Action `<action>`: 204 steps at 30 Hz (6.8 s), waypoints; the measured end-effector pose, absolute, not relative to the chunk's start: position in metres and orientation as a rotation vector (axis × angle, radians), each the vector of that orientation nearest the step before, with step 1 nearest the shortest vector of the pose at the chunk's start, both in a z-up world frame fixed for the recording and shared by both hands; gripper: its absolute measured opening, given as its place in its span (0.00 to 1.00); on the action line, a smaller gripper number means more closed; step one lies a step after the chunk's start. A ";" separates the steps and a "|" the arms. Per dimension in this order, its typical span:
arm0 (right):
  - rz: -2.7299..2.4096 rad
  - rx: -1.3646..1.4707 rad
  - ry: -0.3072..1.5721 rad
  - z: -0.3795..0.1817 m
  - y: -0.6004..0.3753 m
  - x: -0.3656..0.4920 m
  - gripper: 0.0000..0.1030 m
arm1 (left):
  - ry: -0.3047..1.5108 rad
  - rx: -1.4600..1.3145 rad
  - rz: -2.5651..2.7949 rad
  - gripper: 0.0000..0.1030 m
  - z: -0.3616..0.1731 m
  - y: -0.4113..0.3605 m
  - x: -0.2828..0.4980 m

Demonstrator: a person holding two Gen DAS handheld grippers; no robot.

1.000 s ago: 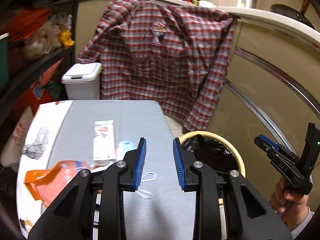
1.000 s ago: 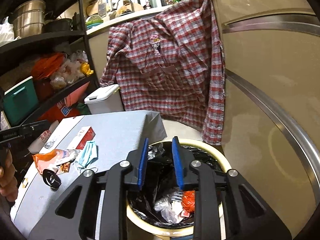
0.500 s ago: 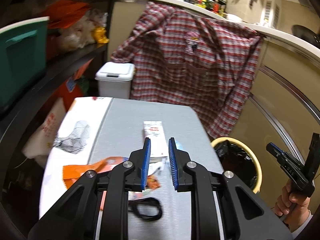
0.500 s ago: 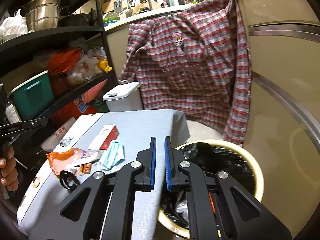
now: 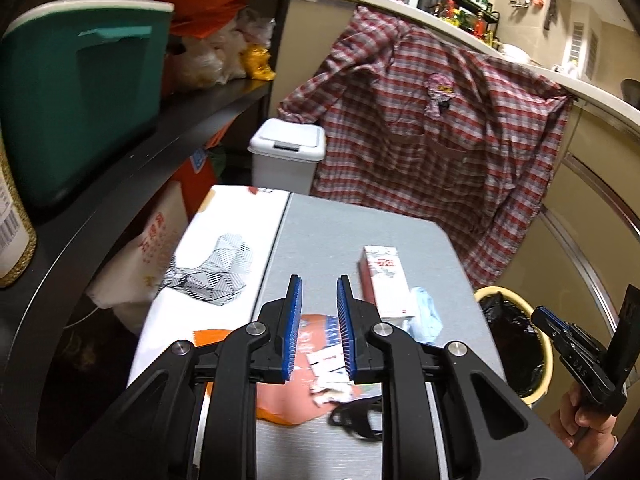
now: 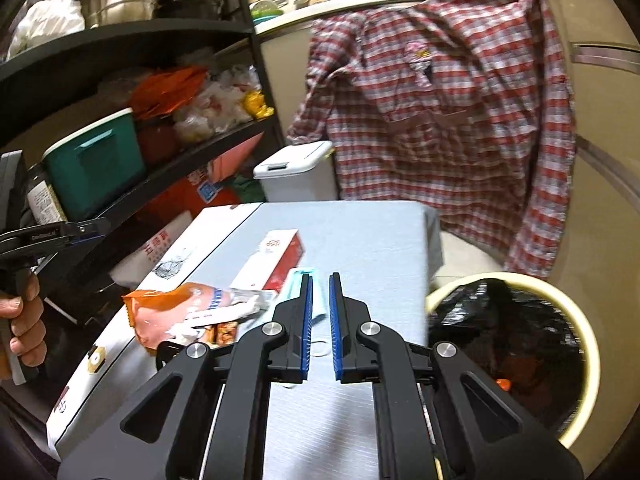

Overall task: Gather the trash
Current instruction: 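Move both open tools back over the snack packet and blue mask, then grasp the orange snack packet with the left gripper while the right gripper grasps the blue mask, then carry the snack packet and blue mask over the bin and open both grippers, then move both open tools back toward the tissue and milk carton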

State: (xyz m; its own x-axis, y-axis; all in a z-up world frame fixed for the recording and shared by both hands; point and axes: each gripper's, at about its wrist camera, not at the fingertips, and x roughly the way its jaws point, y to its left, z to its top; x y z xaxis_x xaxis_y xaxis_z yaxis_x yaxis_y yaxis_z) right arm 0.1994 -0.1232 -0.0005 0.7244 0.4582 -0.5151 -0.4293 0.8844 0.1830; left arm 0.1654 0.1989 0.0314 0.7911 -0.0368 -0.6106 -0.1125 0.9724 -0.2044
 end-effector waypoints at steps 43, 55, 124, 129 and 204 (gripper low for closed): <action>0.512 -0.052 0.766 -0.063 -0.049 0.249 0.03 | 0.930 -0.194 0.165 0.19 -0.040 0.244 0.191; 0.552 -0.031 0.663 -0.023 -0.073 0.218 0.03 | 0.789 -0.157 0.197 0.19 0.018 0.231 0.170; 0.250 0.110 0.491 0.051 -0.292 0.165 0.04 | 0.608 -0.114 -0.019 0.18 0.079 0.030 0.178; 0.242 0.113 0.509 0.047 -0.295 0.170 0.04 | 0.626 -0.094 -0.035 0.18 0.071 0.014 0.184; 0.229 0.078 0.559 0.033 -0.287 0.183 0.38 | 0.762 -0.102 -0.217 0.54 0.041 -0.029 0.203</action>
State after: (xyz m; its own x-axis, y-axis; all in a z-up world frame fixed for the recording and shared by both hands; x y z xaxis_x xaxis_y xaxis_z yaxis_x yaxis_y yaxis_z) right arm 0.1833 -0.2868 0.0328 0.8232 0.2363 -0.5163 -0.1943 0.9716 0.1349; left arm 0.2026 -0.0291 0.0412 0.7022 -0.2315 -0.6733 0.1575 0.9727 -0.1703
